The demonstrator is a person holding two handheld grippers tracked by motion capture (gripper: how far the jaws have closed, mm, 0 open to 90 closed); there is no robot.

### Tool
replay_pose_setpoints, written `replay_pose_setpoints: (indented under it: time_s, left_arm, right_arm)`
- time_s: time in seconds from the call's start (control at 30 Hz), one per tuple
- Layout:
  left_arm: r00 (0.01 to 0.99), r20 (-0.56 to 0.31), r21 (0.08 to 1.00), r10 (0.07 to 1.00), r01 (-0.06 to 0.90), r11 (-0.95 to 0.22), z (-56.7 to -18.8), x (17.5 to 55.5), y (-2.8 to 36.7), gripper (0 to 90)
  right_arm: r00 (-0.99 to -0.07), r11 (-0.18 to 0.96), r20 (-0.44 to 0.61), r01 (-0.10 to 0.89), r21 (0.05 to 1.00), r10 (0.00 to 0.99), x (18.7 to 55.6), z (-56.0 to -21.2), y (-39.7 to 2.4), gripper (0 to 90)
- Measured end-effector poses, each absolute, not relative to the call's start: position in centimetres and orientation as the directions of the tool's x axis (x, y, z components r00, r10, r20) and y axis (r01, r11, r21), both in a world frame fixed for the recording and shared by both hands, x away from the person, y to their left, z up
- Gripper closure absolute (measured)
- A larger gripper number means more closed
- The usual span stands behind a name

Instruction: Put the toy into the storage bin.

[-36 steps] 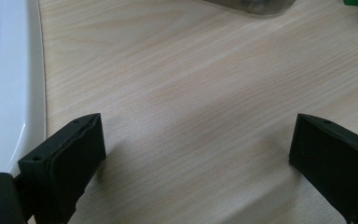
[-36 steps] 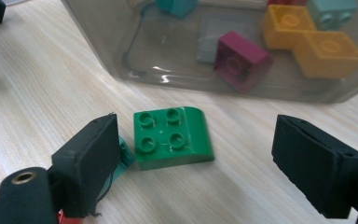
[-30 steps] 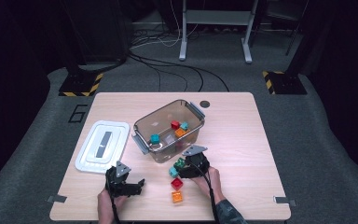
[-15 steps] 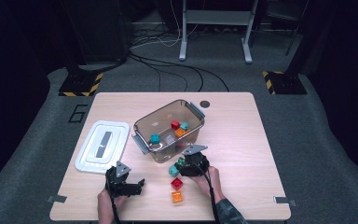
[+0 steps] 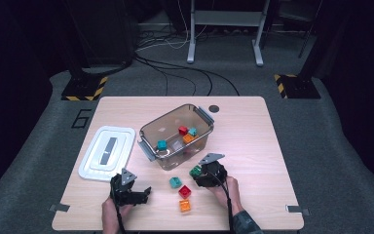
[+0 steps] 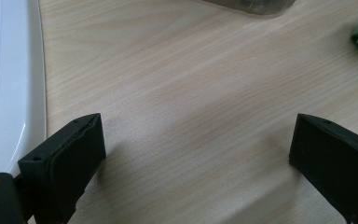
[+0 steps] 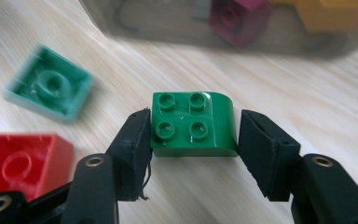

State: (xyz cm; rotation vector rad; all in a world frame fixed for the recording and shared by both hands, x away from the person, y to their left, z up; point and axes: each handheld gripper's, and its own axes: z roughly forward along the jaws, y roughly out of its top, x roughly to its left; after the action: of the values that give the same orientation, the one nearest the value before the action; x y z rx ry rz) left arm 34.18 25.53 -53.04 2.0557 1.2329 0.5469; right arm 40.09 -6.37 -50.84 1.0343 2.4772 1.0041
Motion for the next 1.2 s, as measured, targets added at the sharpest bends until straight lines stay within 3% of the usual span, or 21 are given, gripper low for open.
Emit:
replay_pose_setpoints:
  time_s: [0.17, 0.5, 0.73, 0.93, 1.2]
  left_arm:
    - [0.465, 0.015, 0.726, 0.885, 0.604, -0.330, -53.0, 34.2, 25.5, 3.1]
    - [0.465, 0.015, 0.726, 0.885, 0.604, -0.329, -53.0, 34.2, 25.5, 3.1]
    - [0.465, 0.015, 0.726, 0.885, 0.604, -0.329, -53.0, 34.2, 25.5, 3.1]
    - [0.465, 0.014, 0.726, 0.885, 0.604, -0.329, -53.0, 34.2, 25.5, 3.1]
    - [0.464, 0.015, 0.726, 0.886, 0.604, -0.329, -53.0, 34.2, 25.5, 3.1]
  right_arm:
    - [-0.654, 0.446, 0.044, 0.562, 0.696, 0.755, 40.0, -50.8, -8.2, 34.3]
    - [-0.595, 0.393, 0.037, 0.575, 0.718, 0.803, 39.8, -50.2, -8.0, 42.1]
    - [-0.511, 0.341, 0.032, 0.617, 0.710, 0.859, 39.8, -50.2, -10.4, 43.2]
    - [-0.462, 0.284, 0.045, 0.616, 0.734, 0.885, 39.9, -49.8, -11.2, 33.9]
    - [-0.485, 0.296, 0.054, 0.615, 0.731, 0.873, 39.8, -50.3, -8.2, 17.4]
